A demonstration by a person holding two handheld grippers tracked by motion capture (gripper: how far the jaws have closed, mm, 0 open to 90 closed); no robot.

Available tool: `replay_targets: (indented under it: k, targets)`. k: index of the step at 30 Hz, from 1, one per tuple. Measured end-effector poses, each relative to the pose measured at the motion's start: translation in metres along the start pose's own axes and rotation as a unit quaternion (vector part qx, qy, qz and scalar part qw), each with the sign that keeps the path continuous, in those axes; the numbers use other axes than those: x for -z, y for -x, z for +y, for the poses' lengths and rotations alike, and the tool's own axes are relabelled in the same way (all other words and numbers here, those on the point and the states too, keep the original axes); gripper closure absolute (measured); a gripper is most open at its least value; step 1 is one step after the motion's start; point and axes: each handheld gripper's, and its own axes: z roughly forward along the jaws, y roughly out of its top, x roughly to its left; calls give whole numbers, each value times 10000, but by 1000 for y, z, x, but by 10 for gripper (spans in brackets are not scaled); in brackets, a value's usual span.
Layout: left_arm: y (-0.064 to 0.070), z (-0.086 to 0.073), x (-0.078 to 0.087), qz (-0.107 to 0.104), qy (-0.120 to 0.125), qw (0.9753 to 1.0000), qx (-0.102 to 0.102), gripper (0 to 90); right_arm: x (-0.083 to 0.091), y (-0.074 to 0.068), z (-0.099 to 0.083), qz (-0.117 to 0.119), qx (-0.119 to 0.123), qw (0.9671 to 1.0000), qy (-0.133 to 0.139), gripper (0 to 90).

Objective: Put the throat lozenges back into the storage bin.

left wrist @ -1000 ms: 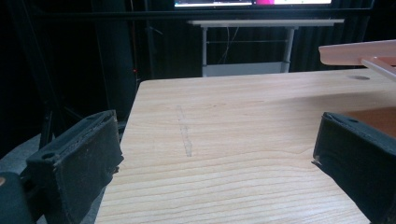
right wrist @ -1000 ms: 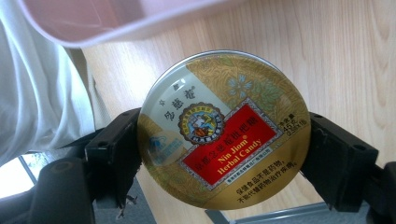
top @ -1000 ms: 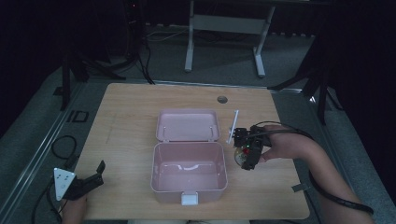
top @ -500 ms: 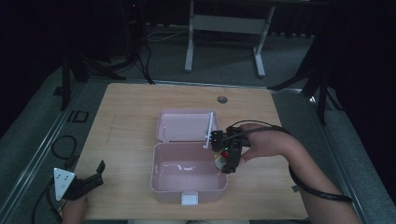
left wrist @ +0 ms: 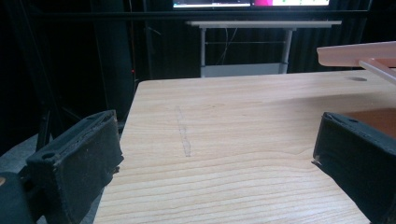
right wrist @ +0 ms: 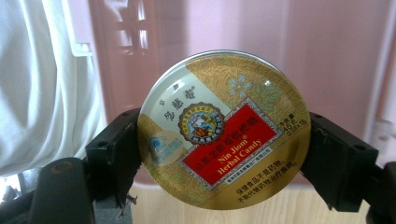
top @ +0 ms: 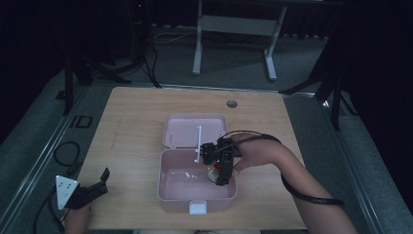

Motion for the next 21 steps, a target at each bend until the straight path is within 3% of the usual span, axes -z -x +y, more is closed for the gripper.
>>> replay_targets:
  k: [21]
  targets:
    - [1, 0, 0, -44, 2, 10000, -60, 13, -66, 8, 13, 230, 203, 9995, -103, 201]
